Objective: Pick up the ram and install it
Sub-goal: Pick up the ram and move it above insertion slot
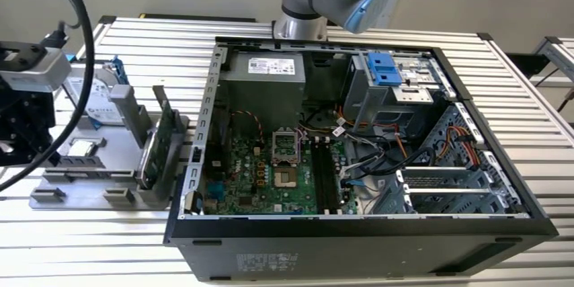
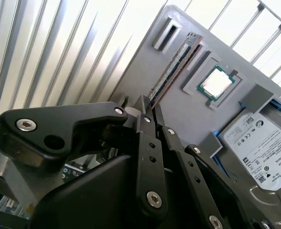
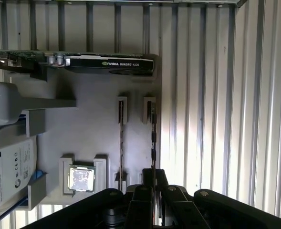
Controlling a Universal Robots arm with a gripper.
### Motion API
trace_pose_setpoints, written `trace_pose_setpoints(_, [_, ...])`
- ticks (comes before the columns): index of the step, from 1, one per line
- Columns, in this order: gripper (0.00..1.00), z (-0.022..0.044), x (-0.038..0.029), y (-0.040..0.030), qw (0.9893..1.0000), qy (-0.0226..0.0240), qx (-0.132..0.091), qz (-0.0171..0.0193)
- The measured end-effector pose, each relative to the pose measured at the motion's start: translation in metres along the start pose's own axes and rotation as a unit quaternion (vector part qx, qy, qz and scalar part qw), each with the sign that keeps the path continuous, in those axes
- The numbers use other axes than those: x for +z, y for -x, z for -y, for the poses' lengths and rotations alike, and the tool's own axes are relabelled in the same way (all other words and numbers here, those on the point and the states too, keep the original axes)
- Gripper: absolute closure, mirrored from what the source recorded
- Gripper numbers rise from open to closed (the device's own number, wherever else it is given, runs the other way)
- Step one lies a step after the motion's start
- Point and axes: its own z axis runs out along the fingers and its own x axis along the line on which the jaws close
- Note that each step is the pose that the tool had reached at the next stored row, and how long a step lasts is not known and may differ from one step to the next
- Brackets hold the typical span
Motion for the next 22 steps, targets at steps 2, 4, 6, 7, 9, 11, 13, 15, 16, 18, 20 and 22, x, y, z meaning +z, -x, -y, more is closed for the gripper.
trace_pose_setpoints(2, [1.0, 0.0, -0.002, 0.0, 1.0, 0.0, 0.0, 0.0])
trace_pose_setpoints(4, [1.0, 0.0, -0.0039, 0.0001, 1.0, 0.0, 0.0, 0.0])
trace_pose_setpoints(6, [1.0, 0.0, -0.0057, 0.0001, 1.0, 0.0, 0.0, 0.0])
trace_pose_setpoints(7, [1.0, 0.0001, -0.0067, 0.0001, 1.0, 0.0, 0.0, 0.0])
trace_pose_setpoints(9, [1.0, 0.0001, -0.0086, 0.0001, 1.0, 0.0, 0.0, 0.0])
trace_pose_setpoints(11, [1.0, 0.0001, -0.0105, 0.0002, 1.0, 0.0, 0.0, 0.0])
trace_pose_setpoints(13, [1.0, 0.0001, -0.0123, 0.0002, 1.0, 0.0, 0.0, 0.0])
trace_pose_setpoints(15, [1.0, 0.0001, -0.0141, 0.0002, 1.0, 0.0, 0.0, 0.0])
trace_pose_setpoints(16, [1.0, 0.0001, -0.015, 0.0002, 1.0, 0.0, 0.0, 0.0])
trace_pose_setpoints(18, [1.0, 0.0001, -0.0169, 0.0003, 1.0, 0.0, 0.0, 0.0])
trace_pose_setpoints(20, [1.0, 0.0001, -0.0185, 0.0003, 1.0, 0.0, 0.0, 0.0])
trace_pose_setpoints(22, [1.0, 0.0001, -0.0199, 0.0003, 1.0, 0.0, 0.0, 0.0])
